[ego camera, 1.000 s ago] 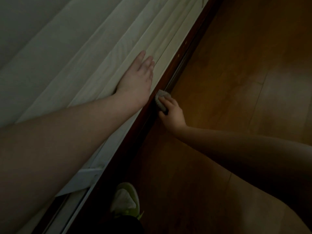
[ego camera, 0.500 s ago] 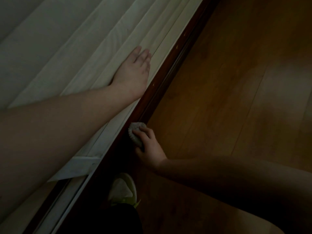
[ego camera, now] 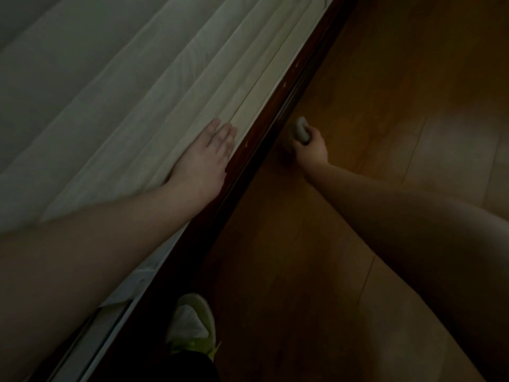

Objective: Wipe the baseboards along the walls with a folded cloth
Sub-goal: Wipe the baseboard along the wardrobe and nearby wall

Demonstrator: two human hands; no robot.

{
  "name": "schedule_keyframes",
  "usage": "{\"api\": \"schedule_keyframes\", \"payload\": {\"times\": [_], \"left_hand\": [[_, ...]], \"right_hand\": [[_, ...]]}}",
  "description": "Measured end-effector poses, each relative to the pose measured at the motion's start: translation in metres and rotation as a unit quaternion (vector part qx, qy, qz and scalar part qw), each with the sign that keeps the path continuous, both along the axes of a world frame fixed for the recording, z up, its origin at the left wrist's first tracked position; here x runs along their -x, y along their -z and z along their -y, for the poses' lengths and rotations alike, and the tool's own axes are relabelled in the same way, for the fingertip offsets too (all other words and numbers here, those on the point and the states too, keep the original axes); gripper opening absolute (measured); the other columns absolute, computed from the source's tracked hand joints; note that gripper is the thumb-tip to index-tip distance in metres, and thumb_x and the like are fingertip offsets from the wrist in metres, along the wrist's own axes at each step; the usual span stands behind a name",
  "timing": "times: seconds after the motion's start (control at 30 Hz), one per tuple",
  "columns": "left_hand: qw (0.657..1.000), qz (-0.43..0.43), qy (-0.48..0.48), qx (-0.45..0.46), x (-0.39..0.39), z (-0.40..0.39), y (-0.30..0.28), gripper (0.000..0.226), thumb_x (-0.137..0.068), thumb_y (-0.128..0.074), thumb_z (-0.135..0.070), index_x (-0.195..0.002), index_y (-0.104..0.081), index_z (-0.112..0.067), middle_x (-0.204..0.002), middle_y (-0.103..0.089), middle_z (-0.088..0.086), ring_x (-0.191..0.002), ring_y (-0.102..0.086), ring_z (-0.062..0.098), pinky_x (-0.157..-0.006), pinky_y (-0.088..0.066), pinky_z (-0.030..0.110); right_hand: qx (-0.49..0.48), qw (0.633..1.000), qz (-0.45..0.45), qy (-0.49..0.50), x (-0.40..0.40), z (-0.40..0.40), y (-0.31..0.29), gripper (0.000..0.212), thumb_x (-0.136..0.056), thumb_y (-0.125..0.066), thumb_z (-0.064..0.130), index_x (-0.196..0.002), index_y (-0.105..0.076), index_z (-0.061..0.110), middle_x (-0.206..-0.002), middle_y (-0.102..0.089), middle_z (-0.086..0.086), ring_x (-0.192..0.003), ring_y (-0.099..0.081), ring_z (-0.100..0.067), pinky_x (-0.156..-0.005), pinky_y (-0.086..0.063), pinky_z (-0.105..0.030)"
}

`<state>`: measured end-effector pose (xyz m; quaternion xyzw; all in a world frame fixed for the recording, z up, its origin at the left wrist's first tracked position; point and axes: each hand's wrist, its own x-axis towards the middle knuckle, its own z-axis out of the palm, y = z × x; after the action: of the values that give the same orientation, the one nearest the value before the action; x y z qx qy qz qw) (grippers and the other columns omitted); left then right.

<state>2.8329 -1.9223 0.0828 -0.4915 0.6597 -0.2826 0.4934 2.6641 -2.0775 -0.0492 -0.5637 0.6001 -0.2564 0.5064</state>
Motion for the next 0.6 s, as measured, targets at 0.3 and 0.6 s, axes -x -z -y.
{"api": "schedule_keyframes", "payload": {"times": [0.3, 0.6], "left_hand": [[0.999, 0.027, 0.001, -0.030, 0.000, -0.013, 0.012, 0.070, -0.103, -0.001, -0.050, -0.153, 0.013, -0.003, -0.158, 0.021, 0.026, -0.148, 0.020, 0.037, -0.113, 0.015, 0.064], [0.999, 0.021, -0.007, -0.025, -0.001, -0.017, 0.018, 0.069, -0.102, 0.003, -0.047, -0.152, 0.013, -0.001, -0.159, 0.019, 0.025, -0.148, 0.020, 0.036, -0.109, 0.018, 0.068]], "right_hand": [[-0.040, 0.995, 0.069, -0.067, -0.021, 0.002, -0.003, 0.059, -0.098, -0.056, 0.018, -0.152, -0.032, 0.026, -0.149, -0.042, -0.009, -0.129, -0.049, -0.029, -0.108, -0.045, -0.044], [0.033, 0.991, 0.016, -0.129, -0.024, -0.058, -0.009, 0.055, -0.095, -0.059, 0.019, -0.147, -0.042, 0.025, -0.153, -0.038, -0.006, -0.137, -0.040, -0.025, -0.113, -0.038, -0.036]]}}
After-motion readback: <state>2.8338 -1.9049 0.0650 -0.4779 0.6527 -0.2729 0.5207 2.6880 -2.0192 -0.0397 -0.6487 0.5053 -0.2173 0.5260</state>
